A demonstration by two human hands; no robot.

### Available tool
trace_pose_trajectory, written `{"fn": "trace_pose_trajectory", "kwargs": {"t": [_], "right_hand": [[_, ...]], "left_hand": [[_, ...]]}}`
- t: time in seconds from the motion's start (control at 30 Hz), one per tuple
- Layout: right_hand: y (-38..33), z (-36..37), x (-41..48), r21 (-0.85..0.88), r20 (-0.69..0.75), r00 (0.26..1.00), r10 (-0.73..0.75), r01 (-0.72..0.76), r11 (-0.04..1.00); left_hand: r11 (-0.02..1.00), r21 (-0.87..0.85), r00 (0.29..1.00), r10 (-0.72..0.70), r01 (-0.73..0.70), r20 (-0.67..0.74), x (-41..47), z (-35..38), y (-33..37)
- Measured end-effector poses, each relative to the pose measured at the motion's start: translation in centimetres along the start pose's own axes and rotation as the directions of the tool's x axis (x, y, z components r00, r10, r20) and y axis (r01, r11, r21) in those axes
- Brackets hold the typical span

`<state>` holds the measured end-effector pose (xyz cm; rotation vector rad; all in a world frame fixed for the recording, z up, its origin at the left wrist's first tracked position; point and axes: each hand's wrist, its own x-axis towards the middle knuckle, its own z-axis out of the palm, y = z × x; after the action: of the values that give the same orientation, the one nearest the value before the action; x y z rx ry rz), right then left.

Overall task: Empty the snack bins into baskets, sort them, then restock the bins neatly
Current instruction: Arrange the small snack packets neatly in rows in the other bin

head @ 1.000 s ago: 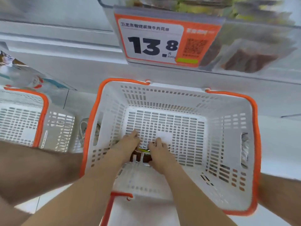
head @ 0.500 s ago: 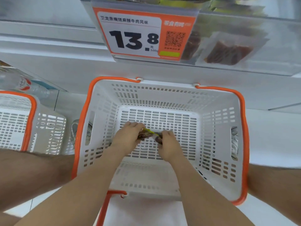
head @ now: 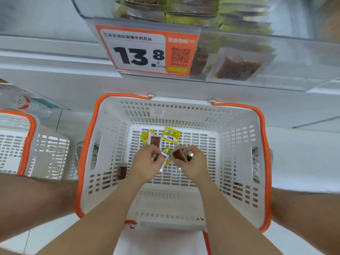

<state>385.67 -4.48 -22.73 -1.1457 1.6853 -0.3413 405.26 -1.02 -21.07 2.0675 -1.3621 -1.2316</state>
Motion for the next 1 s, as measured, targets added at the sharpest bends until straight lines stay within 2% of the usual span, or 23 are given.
{"fn": "trace_pose_trajectory", "kwargs": {"t": [0.03,0.1,0.2,0.27,0.33,0.43,0.5,0.53,0.57,0.63,0.7,0.73,0.87,0.93,1.0], "right_hand": [[-0.6,0.4,-0.2,0.003,-0.017,0.999,-0.050,0.050,0.999],[-2.4,1.2,-0.9,0.041,0.037,0.991,-0.132,0.130,0.991],[-4.6,1.7,-1.9,0.122,0.268,0.941,-0.208,0.181,0.976],[-5.4,0.9,-2.3,0.246,0.380,0.902,-0.205,0.116,0.962],[-5.8,-0.2,-2.5,0.342,0.410,0.894,-0.179,0.031,0.939],[-6.1,-1.0,-2.1,0.461,0.306,0.949,-0.078,-0.076,0.884],[-6.0,-1.0,-1.3,0.357,0.049,0.996,-0.074,0.052,0.933],[-6.1,-1.0,-1.1,0.230,-0.083,0.988,-0.132,0.148,0.962],[-6.4,-0.7,-1.1,0.137,-0.150,0.968,-0.200,0.221,0.966],[-7.7,0.1,-1.8,0.105,-0.082,0.950,-0.300,0.307,0.946],[-8.7,1.2,-2.7,0.134,0.070,0.948,-0.310,0.299,0.945],[-8.8,1.5,-3.0,0.163,0.093,0.952,-0.292,0.275,0.948],[-8.1,1.2,-2.8,0.196,-0.030,0.976,-0.217,0.219,0.956],[-8.1,0.7,-2.6,0.223,-0.014,0.990,-0.144,0.143,0.964],[-8.4,0.4,-2.4,0.340,0.038,0.997,-0.069,0.052,0.939]], "left_hand": [[0.969,-0.213,0.991,-0.105,0.121,0.086,0.0,-0.2,1.2],[0.829,-0.476,0.937,-0.151,0.293,0.314,0.1,-0.1,3.1],[0.754,-0.552,0.925,-0.198,0.356,0.325,0.3,-0.4,3.8],[0.647,-0.620,0.895,-0.282,0.443,0.346,0.6,-1.2,3.6],[0.573,-0.659,0.873,-0.330,0.487,0.359,0.9,-2.2,3.5],[0.518,-0.720,0.882,-0.351,0.462,0.314,1.2,-3.5,3.6],[0.502,-0.732,0.880,-0.364,0.461,0.305,1.2,-4.1,3.7],[0.513,-0.726,0.884,-0.350,0.459,0.311,1.1,-4.3,3.9],[0.535,-0.718,0.893,-0.321,0.445,0.314,1.0,-4.3,4.0],[0.555,-0.730,0.917,-0.237,0.398,0.320,0.8,-4.1,4.5],[0.544,-0.756,0.932,-0.193,0.363,0.308,0.4,-4.2,5.3],[0.536,-0.766,0.934,-0.179,0.355,0.308,0.4,-4.4,5.6],[0.476,-0.777,0.908,-0.138,0.411,0.396,0.3,-5.4,5.8],[0.490,-0.756,0.895,-0.141,0.434,0.423,0.3,-5.8,6.0],[0.502,-0.750,0.897,-0.147,0.432,0.418,0.5,-6.1,6.0]]}}
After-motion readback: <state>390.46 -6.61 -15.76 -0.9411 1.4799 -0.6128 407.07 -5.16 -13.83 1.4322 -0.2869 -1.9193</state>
